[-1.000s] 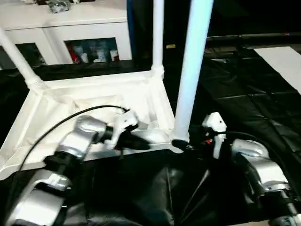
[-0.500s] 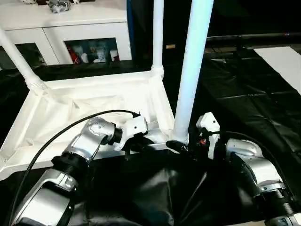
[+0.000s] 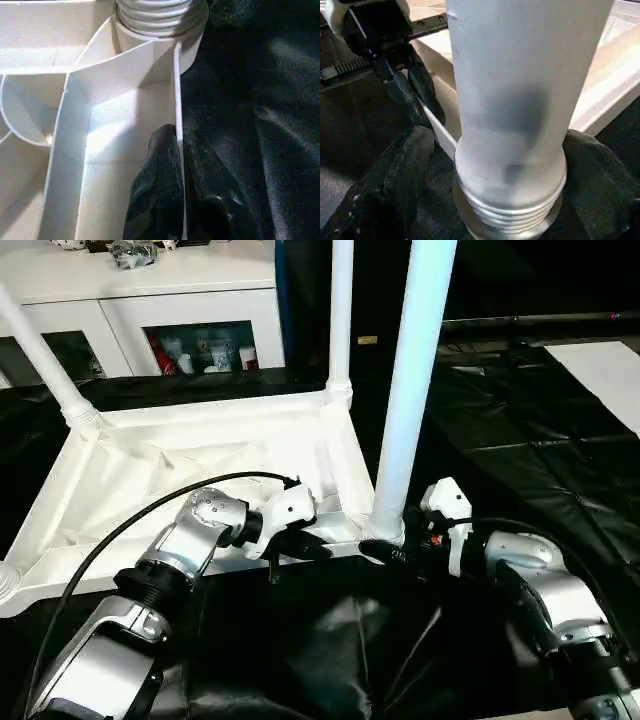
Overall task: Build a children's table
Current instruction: Rotate leg to tighten
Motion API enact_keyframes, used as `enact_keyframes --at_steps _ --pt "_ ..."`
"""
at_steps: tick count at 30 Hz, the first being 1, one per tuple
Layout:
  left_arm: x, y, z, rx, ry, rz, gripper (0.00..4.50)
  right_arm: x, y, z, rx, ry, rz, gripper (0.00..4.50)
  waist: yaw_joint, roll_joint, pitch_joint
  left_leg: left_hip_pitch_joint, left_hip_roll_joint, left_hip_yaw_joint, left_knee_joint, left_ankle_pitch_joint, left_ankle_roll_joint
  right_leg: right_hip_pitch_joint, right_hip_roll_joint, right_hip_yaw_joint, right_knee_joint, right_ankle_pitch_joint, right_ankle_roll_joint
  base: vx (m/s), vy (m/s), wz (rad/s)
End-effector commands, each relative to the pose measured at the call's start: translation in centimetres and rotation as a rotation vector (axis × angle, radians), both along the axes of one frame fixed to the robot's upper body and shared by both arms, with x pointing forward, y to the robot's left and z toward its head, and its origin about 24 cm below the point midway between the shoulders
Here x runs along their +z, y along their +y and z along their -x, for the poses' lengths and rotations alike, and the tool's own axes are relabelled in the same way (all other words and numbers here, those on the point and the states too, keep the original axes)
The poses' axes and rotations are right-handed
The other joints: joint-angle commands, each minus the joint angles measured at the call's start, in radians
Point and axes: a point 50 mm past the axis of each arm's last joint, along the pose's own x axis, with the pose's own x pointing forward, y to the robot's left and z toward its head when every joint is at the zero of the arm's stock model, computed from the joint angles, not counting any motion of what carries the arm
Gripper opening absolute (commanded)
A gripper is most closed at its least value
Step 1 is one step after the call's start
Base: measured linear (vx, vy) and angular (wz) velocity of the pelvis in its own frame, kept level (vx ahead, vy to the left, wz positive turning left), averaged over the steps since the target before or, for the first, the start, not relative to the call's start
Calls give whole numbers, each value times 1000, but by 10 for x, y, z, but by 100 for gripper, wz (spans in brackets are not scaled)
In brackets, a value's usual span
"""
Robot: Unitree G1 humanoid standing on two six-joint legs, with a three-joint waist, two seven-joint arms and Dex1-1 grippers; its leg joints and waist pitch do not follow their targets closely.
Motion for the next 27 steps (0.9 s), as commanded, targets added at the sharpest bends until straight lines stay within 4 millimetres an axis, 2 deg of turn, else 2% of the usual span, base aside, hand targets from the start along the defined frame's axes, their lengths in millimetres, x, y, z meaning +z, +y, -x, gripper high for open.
enact_keyframes --at_steps 1,5,16,22,25,26,27 --pt "2 2 -4 49 -17 39 2 2 1 -2 19 -8 10 386 1 -14 -69 3 28 -6 -64 -174 76 61 -53 47 -82 -216 -223 0 0 0" --pt "3 1 -4 58 -18 68 0 1 2 -5 13 0 2 372 2 -17 -68 3 27 -5 -64 -171 76 60 -53 47 -85 -246 -210 0 0 0" --pt "0 3 -2 89 -21 113 0 -6 3 -7 -1 8 7 277 2 -17 -70 2 26 -5 -62 -162 81 59 -54 46 -84 -245 -209 0 0 0" --pt "-1 3 -2 105 -12 145 0 -12 6 -5 0 14 2 269 1 -22 -68 1 26 -5 -63 -167 81 57 -54 45 -87 -283 -194 0 0 0" --pt "-4 -1 -2 135 -6 157 0 -24 8 -13 -145 8 17 268 -4 -20 -65 4 26 -6 -66 -185 69 53 -54 44 -92 -323 -183 0 0 0" --pt "-4 -3 -3 148 -5 159 0 -26 7 -16 -196 9 21 268 -10 -16 -65 1 25 -8 -68 -194 56 55 -54 43 -91 -340 -180 0 0 0" --pt "-5 -5 -3 155 -1 161 0 -28 7 -20 -253 10 20 268 -13 -18 -64 -1 24 -9 -69 -199 54 57 -53 41 -92 -347 -176 0 0 0"
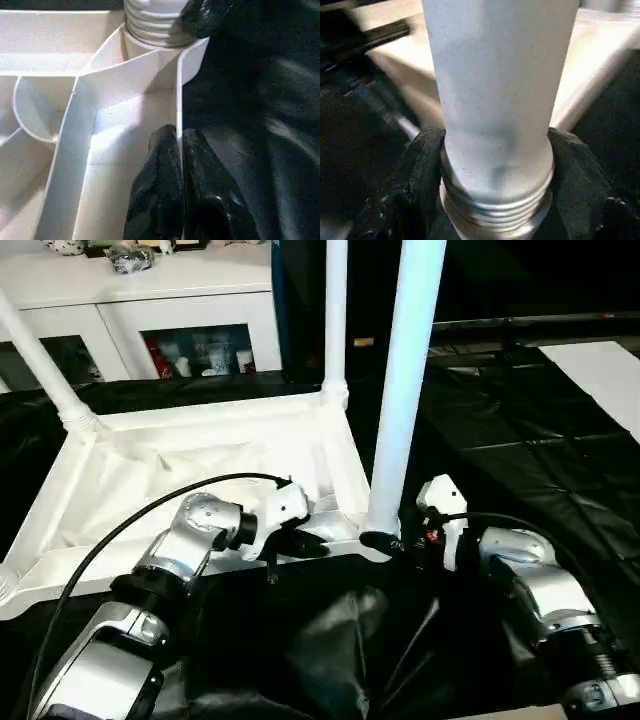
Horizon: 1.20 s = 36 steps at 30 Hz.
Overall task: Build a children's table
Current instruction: Rotate leg to tighten
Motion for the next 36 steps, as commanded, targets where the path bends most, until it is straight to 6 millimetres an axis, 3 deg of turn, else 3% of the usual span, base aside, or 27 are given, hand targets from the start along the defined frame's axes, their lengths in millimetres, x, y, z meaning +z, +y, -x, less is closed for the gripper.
enact_keyframes --at_steps 1,2,4,7,8,11,12,14,16,18,22,23,26,29,33,34,36 --pt "-1 -14 1 27 17 84 0 -17 -5 -10 -218 57 39 268 -1 -16 -63 -1 25 -10 -70 -202 49 55 -53 41 -93 -350 -176 0 0 0" --pt "-3 -17 1 28 24 74 0 -19 -4 -14 -288 67 27 268 -14 -12 -61 2 25 -11 -72 -231 34 50 -54 42 -96 -362 -184 0 0 0" --pt "-8 -24 3 27 40 41 0 -23 -1 -22 -430 75 23 268 -26 -8 -61 0 24 -13 -73 -244 24 52 -53 41 -94 -357 -184 0 0 0" --pt "-13 -29 2 49 44 7 0 -25 3 -29 -539 71 38 268 -31 -9 -63 8 24 -11 -71 -260 30 48 -53 45 -97 -339 -194 0 0 0" --pt "-15 -37 -2 116 37 -23 0 -25 14 -36 -614 72 69 268 -41 -3 -64 2 24 -13 -73 -240 23 50 -52 44 -88 -291 -212 0 0 0" --pt "-16 -42 -6 187 39 -31 0 -24 24 -41 -630 59 100 268 -44 -8 -65 7 21 -11 -69 -256 23 51 -53 44 -94 -308 -212 0 0 0" --pt "-15 -44 -9 229 33 -33 0 -20 31 -43 -604 50 90 268 -44 -17 -65 1 21 -10 -69 -247 34 53 -52 44 -92 -295 -214 0 0 0" --pt "-15 -47 -11 250 33 -34 0 -16 39 -46 -585 34 63 268 -39 -22 -66 6 21 -8 -66 -249 52 51 -53 45 -96 -302 -216 0 0 0" --pt "-15 -47 -11 248 35 -33 0 -14 42 -46 -562 32 36 268 -37 -19 -66 -2 21 -8 -68 -226 63 55 -53 44 -92 -275 -218 0 0 0" --pt "-16 -46 -8 229 52 -35 0 -8 48 -45 -480 2 -32 324 -36 -22 -67 0 24 -9 -67 -229 73 55 -54 44 -90 -274 -219 0 0 0" --pt "-19 -38 -6 219 69 -54 0 -2 46 -44 -398 -53 -23 346 -31 -22 -70 -2 25 -7 -65 -190 93 59 -53 45 -83 -203 -243 0 0 0" --pt "-19 -36 -6 214 69 -58 0 -1 44 -44 -368 -59 -12 364 -28 -22 -70 -2 24 -6 -64 -180 101 59 -53 45 -82 -189 -246 0 0 0" --pt "-19 -28 -5 185 70 -65 0 3 33 -38 -227 -68 14 364 -19 -17 -70 -1 26 -6 -64 -177 109 59 -53 45 -81 -180 -247 0 0 0" --pt "-18 -20 -2 116 70 -63 0 5 14 -27 -55 -91 91 364 -13 -20 -68 -1 25 -5 -63 -193 119 62 -50 44 -85 -183 -240 0 0 0" --pt "-11 -10 10 -109 78 -48 0 11 -5 -17 59 -76 90 364 -12 -19 -65 2 27 -7 -68 -236 104 59 -51 44 -93 -261 -229 0 0 0" --pt "-11 -8 11 -124 90 -57 0 11 -7 -16 77 -77 94 364 -9 -13 -67 3 31 -6 -68 -233 102 58 -51 46 -88 -247 -234 0 0 0" --pt "-8 -7 13 -154 104 -49 0 12 -8 -12 112 -76 98 364 -11 -13 -66 4 34 -7 -72 -243 92 54 -51 45 -87 -241 -242 0 0 0"
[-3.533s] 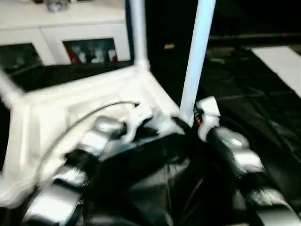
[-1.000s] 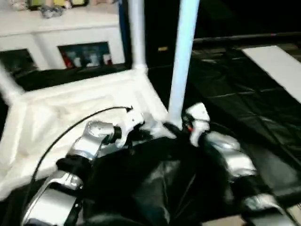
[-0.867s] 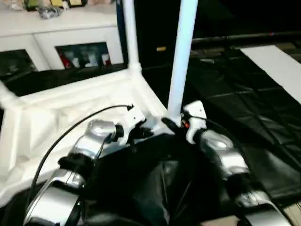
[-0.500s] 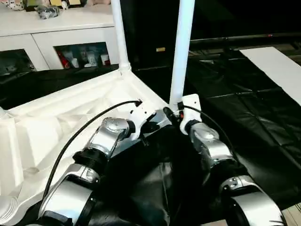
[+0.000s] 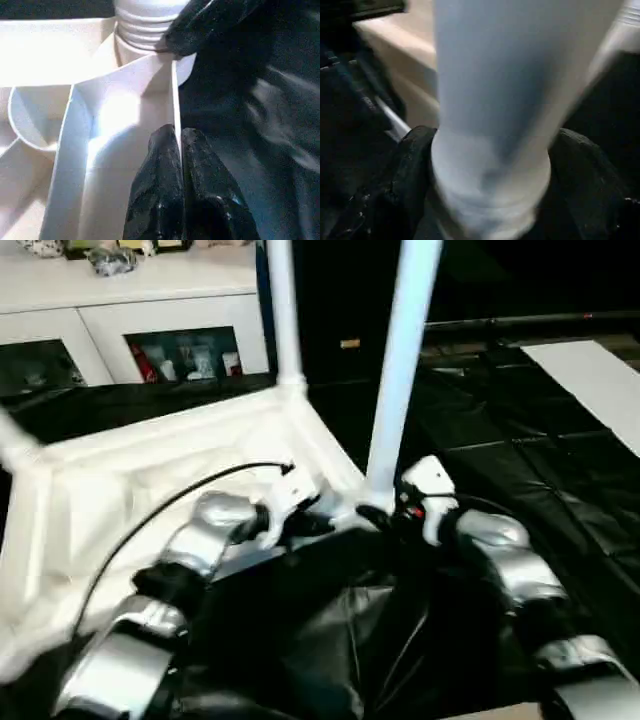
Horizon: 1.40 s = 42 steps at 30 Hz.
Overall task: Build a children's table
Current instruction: Rotate leg to tighten
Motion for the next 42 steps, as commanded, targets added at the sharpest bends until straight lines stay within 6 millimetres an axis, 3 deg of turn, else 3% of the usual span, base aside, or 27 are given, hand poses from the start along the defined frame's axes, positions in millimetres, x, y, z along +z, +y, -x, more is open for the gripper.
enact_keyframes --at_steps 1,5,9,15,22,24,26,27,28,29,30,31,32,33,37,41,42 --pt "-7 -5 13 -123 84 -5 0 9 -4 1 31 -14 -14 364 5 -5 -60 8 34 -4 -70 -256 87 50 -50 47 -88 -254 -240 0 0 0" --pt "-2 -4 14 -158 98 24 0 10 -5 8 114 31 -32 364 17 -5 -65 2 37 -5 -70 -210 90 57 -49 49 -76 -175 -254 0 0 0" --pt "-3 -2 14 -163 92 22 0 9 -6 11 139 54 -25 330 23 -7 -66 0 34 -3 -66 -182 99 57 -52 49 -73 -137 -263 0 0 0" --pt "-3 0 16 -164 98 25 0 7 -5 13 148 68 -23 281 23 -9 -64 1 33 -3 -67 -187 90 56 -52 48 -77 -181 -249 0 0 0" --pt "-5 0 17 -156 110 29 0 2 -7 11 95 74 -4 270 21 -8 -63 1 33 -4 -68 -195 78 56 -52 49 -79 -203 -236 0 0 0" --pt "-7 -2 9 -57 85 13 0 -3 -9 0 -73 55 -12 270 19 -6 -62 3 33 -4 -69 -199 73 53 -52 49 -80 -209 -237 0 0 0" --pt "-9 -6 -2 90 60 6 0 -9 -8 -11 -270 49 -30 270 9 -5 -58 4 28 -4 -71 -222 41 49 -51 48 -84 -261 -228 0 0 0" --pt "-9 -9 -8 161 49 2 0 -11 -6 -16 -376 45 -37 270 9 -6 -59 10 24 -8 -71 -246 24 50 -53 45 -91 -326 -208 0 0 0" --pt "-10 -11 -11 198 43 -1 0 -12 -5 -19 -434 43 -38 270 4 -6 -55 11 25 -6 -72 -257 15 45 -53 48 -95 -354 -199 0 0 0" --pt "-10 -12 -12 222 39 -3 0 -13 -4 -20 -474 42 -37 269 5 -4 -56 9 23 -8 -72 -262 16 49 -53 46 -99 -374 -185 0 0 0" --pt "-10 -16 -15 267 38 -1 0 -15 -3 -24 -562 47 -39 269 3 -5 -58 7 26 -9 -74 -257 16 50 -53 48 -96 -355 -185 0 0 0" --pt "-10 -20 -18 312 33 3 0 -17 -1 -26 -640 56 -40 269 1 2 -58 9 25 -10 -75 -258 17 47 -51 47 -95 -332 -190 0 0 0" --pt "-10 -24 -21 349 31 5 0 -19 1 -28 -704 64 -41 269 -4 -2 -57 7 24 -7 -74 -255 17 46 -49 49 -96 -318 -192 0 0 0" --pt "-10 -29 -23 386 28 11 0 -21 6 -30 -754 74 -45 269 -6 1 -61 7 21 -9 -72 -250 15 50 -51 48 -93 -305 -199 0 0 0" --pt "-8 -41 -26 440 13 19 0 -23 24 -32 -764 71 -42 269 -7 2 -62 5 20 -7 -70 -245 36 49 -50 46 -96 -295 -203 0 0 0" --pt "-9 -49 -25 404 7 16 0 -18 39 -32 -672 47 -105 269 -6 3 -65 -1 23 -7 -70 -216 65 55 -51 46 -88 -207 -224 0 0 0" --pt "-9 -49 -23 386 8 16 0 -15 40 -32 -655 40 -126 304 -6 3 -66 0 23 -6 -69 -210 73 56 -52 46 -87 -192 -228 0 0 0"
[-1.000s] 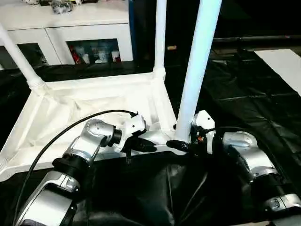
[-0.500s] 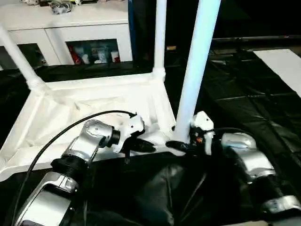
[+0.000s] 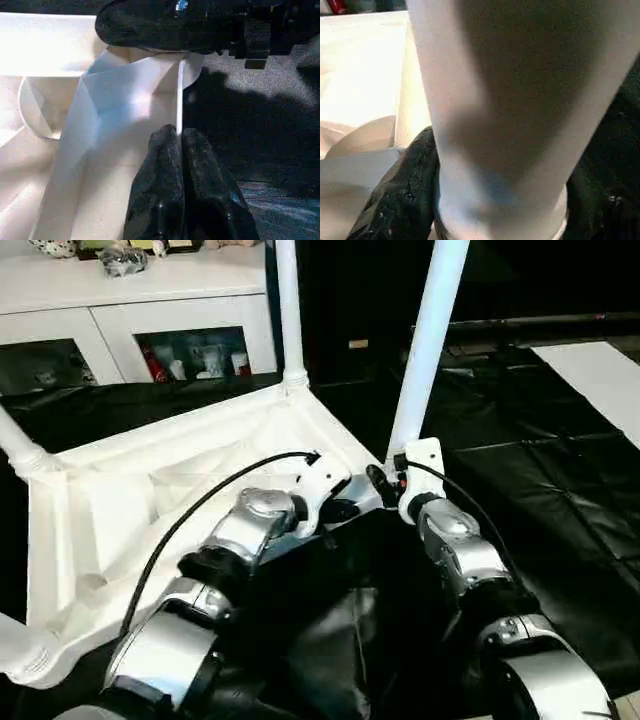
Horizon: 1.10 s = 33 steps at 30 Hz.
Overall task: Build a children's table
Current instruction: Rotate leg to tighten
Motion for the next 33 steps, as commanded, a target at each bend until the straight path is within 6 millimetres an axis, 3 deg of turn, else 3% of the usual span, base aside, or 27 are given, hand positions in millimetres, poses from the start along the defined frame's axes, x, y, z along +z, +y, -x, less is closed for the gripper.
enact_keyframes --at_steps 1,8,12,17,18,19,20,21,22,24,28,30,33 --pt "-10 5 3 29 30 -24 0 -10 9 7 55 36 -31 325 -2 -7 -63 3 25 -7 -69 -206 78 55 -52 42 -81 -185 -232 0 0 0" --pt "-13 14 12 -110 56 10 0 10 1 9 260 -71 -44 388 -1 -13 -65 -3 25 -6 -65 -163 119 63 -54 40 -77 -155 -243 0 0 0" --pt "-13 18 15 -145 70 16 0 12 -3 14 352 -75 -30 394 0 -13 -66 -1 27 -4 -63 -144 138 60 -53 42 -73 -124 -257 0 0 0" --pt "-13 18 15 -145 70 16 0 12 -3 14 352 -75 -30 394 -2 -11 -63 2 29 -5 -68 -183 109 57 -52 41 -79 -184 -249 0 0 0" --pt "-12 20 17 -187 67 28 0 13 -6 19 423 -76 -13 394 -2 -10 -63 3 29 -6 -69 -183 106 57 -53 42 -79 -183 -248 0 0 0" --pt "-12 20 17 -189 67 29 0 13 -6 19 426 -76 -12 394 0 -12 -63 1 29 -5 -68 -181 111 60 -52 42 -79 -172 -245 0 0 0" --pt "-7 41 32 -383 143 63 0 17 -28 41 673 -45 -2 394 9 -14 -63 -1 31 -7 -68 -176 129 68 -54 42 -77 -151 -244 0 0 0" --pt "-6 48 37 -444 174 73 0 19 -33 48 750 -30 0 394 12 -16 -65 -2 31 -6 -66 -159 142 72 -50 43 -73 -120 -244 0 0 0" --pt "-5 51 39 -466 190 77 0 19 -35 52 783 -21 2 394 15 -13 -67 -5 36 -6 -64 -117 169 70 -50 43 -62 -47 -260 0 0 0" --pt "-4 58 44 -509 225 75 0 18 -36 59 855 2 12 394 15 -9 -71 -4 36 -4 -59 -91 193 62 -49 40 -55 6 -279 0 0 0" --pt "-4 61 43 -493 207 73 0 17 -36 59 863 10 29 394 30 -6 -61 12 42 0 -69 -182 122 46 -51 42 -72 -163 -269 0 0 0" --pt "-3 61 43 -497 208 80 0 16 -35 59 869 14 34 394 31 -9 -60 11 42 0 -72 -201 96 47 -51 45 -73 -183 -261 0 0 0" --pt "-1 62 43 -500 203 81 0 14 -33 62 906 34 51 394 29 -11 -63 5 40 -2 -70 -173 95 52 -53 46 -69 -154 -250 0 0 0"
